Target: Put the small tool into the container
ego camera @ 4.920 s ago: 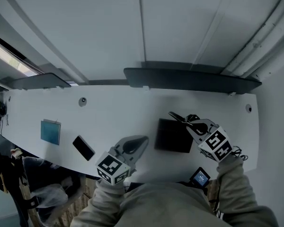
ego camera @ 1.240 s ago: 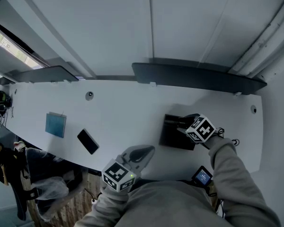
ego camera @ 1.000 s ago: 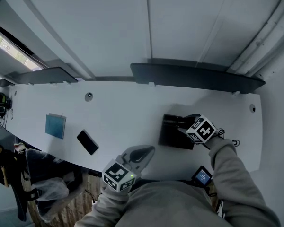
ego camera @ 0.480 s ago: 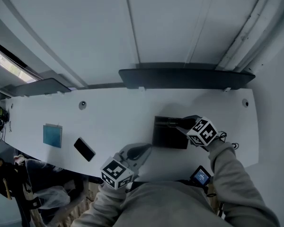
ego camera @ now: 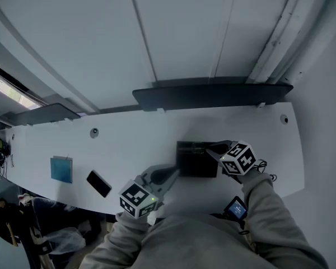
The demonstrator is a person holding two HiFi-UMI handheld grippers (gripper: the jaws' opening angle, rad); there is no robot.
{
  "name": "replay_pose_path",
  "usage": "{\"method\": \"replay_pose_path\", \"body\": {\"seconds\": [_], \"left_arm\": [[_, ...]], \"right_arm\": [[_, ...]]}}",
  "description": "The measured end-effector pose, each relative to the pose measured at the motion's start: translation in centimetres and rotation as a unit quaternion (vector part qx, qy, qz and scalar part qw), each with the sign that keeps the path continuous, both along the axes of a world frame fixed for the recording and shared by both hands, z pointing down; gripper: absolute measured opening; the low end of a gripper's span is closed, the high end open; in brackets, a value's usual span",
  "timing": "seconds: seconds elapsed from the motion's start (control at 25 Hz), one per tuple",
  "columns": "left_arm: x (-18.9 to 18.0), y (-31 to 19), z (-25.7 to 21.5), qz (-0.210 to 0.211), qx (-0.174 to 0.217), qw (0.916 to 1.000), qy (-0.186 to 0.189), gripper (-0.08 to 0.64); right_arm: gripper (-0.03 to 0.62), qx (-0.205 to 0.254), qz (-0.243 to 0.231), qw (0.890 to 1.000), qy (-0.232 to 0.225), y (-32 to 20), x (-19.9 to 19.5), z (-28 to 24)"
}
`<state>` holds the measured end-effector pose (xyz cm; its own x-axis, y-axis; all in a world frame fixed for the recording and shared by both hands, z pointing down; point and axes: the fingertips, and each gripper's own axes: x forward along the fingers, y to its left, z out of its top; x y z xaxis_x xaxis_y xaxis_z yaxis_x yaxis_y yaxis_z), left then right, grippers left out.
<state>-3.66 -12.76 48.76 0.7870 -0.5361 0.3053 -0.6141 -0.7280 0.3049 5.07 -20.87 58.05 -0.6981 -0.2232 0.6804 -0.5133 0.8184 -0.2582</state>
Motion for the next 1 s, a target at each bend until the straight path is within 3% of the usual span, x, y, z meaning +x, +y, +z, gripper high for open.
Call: {"method": "replay_pose_path", "body": {"seconds": [0.84,1.0], "left_arm": [[0.0,-2.0,-1.1,0.007,0.020,0.9995,-0.023,0.002],[0.6,-2.3,-0.7,0.029,0.034,0.9976,-0.053,0.002]], "right_arm": [[0.021,0.018,0.027,0.999,-0.032,0.4,1.5,-3.8],[0.021,0.020,0.029,0.999,-0.035,0.3,1.7,-4.2]]}}
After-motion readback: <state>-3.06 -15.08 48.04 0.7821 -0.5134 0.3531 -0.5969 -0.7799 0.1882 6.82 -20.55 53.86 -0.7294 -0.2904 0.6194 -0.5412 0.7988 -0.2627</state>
